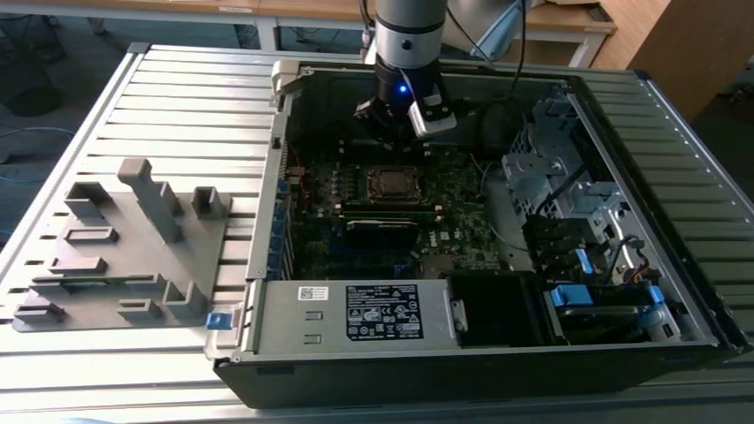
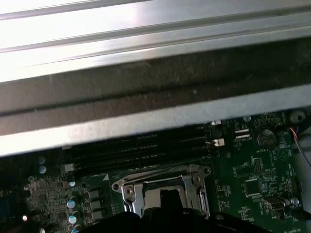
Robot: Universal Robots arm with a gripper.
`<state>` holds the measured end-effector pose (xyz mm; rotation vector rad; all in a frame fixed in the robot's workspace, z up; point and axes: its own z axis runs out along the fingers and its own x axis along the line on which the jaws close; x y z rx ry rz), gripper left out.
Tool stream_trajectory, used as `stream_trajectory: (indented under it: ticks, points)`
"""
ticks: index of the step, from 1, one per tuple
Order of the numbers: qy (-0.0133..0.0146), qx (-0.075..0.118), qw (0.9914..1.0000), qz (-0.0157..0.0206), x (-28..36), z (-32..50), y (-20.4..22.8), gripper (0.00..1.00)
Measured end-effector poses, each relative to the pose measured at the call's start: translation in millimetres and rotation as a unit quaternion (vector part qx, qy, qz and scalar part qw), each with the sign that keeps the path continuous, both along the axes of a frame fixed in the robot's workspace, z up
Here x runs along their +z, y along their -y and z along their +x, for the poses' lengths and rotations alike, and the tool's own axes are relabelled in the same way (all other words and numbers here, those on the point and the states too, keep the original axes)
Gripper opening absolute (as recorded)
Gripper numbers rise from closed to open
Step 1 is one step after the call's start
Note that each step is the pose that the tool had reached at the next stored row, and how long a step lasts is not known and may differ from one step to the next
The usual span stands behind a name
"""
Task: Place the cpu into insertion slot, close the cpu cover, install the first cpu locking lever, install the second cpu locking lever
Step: 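Install the first cpu locking lever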
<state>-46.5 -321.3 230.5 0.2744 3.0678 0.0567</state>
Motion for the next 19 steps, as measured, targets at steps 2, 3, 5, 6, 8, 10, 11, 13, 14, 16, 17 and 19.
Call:
stream_trajectory:
  ticks: [2,3,5,6,8,10,11,13,14,16,17,19]
  points:
    - [0.0000,0.000,1.00000,0.0000,0.0,0.0,1.5,0.11]
    - [0.0000,0.000,1.00000,0.0000,-0.1,0.0,2.0,0.11]
    - [0.0000,0.000,1.00000,0.0000,0.0,0.0,2.3,0.11]
    - [0.0000,0.000,1.00000,0.0000,-0.1,0.0,2.6,0.11]
    - [0.0000,0.000,1.00000,0.0000,0.0,0.0,2.6,0.11]
    - [0.0000,0.000,1.00000,0.0000,-0.1,0.0,2.6,0.11]
    - [0.0000,0.000,1.00000,0.0000,0.0,0.0,2.7,0.11]
    - [0.0000,0.000,1.00000,0.0000,0.0,0.0,2.7,0.11]
    - [0.0000,0.000,1.00000,0.0000,-0.1,0.0,2.7,0.11]
    - [0.0000,0.000,1.00000,-0.0002,0.0,0.0,2.7,0.11]
    - [0.0000,0.000,1.00000,-0.0011,0.0,0.0,2.9,0.11]
    - [0.0001,0.000,0.99999,-0.0048,-0.1,0.1,3.4,0.11]
